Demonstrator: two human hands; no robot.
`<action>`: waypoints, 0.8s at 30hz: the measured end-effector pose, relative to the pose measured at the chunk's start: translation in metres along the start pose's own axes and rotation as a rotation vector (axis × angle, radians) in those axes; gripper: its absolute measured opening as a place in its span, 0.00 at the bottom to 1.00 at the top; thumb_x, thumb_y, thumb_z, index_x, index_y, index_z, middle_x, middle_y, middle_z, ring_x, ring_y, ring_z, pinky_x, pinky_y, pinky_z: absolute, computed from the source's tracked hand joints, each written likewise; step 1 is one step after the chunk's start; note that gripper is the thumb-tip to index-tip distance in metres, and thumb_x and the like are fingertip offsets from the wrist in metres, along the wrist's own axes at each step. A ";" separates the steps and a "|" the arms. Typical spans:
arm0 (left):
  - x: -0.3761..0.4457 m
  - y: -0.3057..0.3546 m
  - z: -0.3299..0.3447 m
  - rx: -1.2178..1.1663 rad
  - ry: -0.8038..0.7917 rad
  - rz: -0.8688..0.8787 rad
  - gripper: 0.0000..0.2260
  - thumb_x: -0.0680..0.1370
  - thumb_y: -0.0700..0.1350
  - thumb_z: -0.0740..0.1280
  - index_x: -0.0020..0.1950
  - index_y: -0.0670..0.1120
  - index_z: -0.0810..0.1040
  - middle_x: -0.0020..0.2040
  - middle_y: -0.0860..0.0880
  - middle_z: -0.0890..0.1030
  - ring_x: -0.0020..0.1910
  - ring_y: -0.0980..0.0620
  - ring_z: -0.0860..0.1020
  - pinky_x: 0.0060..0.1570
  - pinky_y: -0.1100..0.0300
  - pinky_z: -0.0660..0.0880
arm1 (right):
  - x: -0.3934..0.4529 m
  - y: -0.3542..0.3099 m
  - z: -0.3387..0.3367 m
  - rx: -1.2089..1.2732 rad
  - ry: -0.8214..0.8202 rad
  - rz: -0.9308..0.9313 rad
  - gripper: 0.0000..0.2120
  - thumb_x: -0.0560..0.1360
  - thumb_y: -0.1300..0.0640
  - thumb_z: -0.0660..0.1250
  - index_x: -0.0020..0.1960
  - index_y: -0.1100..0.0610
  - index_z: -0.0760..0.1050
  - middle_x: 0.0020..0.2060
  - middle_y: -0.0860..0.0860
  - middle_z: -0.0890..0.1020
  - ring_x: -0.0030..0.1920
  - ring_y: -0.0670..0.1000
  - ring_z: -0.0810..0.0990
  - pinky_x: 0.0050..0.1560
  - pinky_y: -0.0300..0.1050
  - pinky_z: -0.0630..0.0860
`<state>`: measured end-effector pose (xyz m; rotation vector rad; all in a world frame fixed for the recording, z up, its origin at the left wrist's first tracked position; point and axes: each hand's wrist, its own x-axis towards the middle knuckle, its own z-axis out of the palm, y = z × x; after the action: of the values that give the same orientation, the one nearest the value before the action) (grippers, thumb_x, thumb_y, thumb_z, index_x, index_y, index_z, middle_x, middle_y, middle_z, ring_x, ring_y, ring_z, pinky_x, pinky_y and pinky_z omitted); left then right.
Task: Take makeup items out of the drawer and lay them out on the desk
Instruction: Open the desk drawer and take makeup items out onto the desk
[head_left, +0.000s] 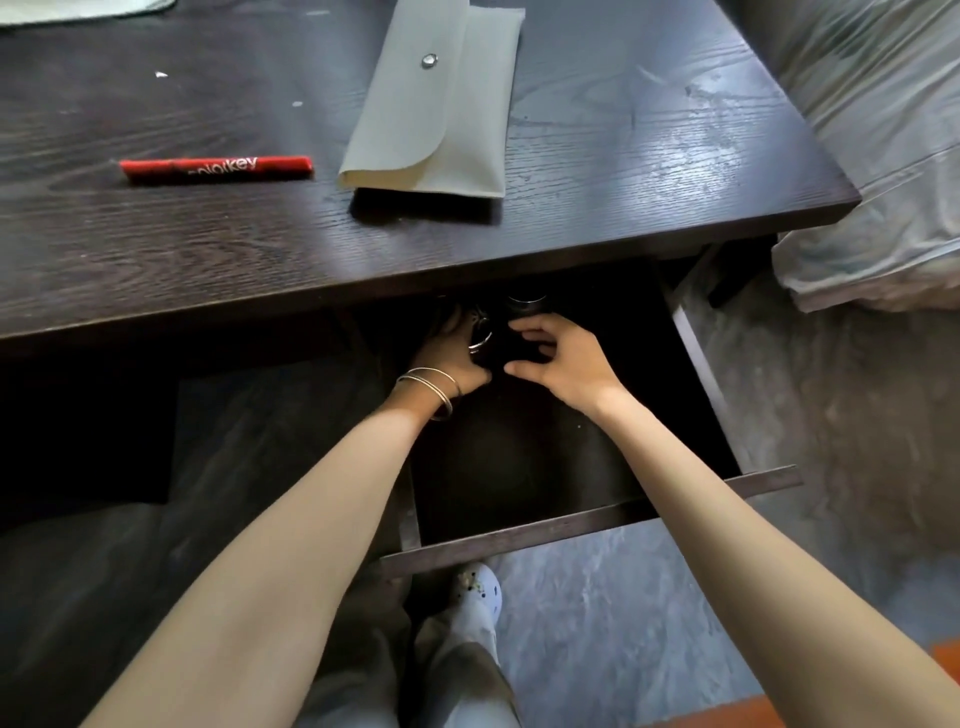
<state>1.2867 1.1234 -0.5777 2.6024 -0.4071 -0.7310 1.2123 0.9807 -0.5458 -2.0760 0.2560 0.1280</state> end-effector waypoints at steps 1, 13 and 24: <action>-0.006 0.001 0.003 0.011 -0.008 0.010 0.40 0.71 0.45 0.70 0.78 0.49 0.51 0.78 0.47 0.49 0.77 0.46 0.48 0.74 0.58 0.51 | -0.001 0.001 0.002 -0.003 -0.002 0.003 0.24 0.68 0.62 0.75 0.62 0.57 0.75 0.60 0.53 0.77 0.62 0.49 0.75 0.62 0.38 0.70; -0.022 0.005 0.024 0.000 0.149 -0.064 0.39 0.64 0.41 0.77 0.71 0.47 0.63 0.69 0.44 0.64 0.68 0.41 0.63 0.64 0.51 0.68 | -0.003 0.020 0.018 0.003 -0.140 0.175 0.33 0.65 0.68 0.75 0.67 0.58 0.69 0.63 0.55 0.75 0.62 0.52 0.74 0.60 0.42 0.72; -0.133 0.040 -0.049 -0.215 0.251 0.125 0.35 0.60 0.45 0.77 0.64 0.44 0.66 0.61 0.48 0.65 0.53 0.48 0.74 0.47 0.58 0.75 | -0.081 -0.071 -0.025 0.054 -0.030 -0.018 0.25 0.67 0.63 0.75 0.62 0.51 0.74 0.57 0.48 0.78 0.52 0.46 0.78 0.55 0.36 0.77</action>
<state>1.1977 1.1530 -0.4646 2.4014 -0.3865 -0.3770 1.1496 1.0039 -0.4573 -2.0207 0.2196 0.1399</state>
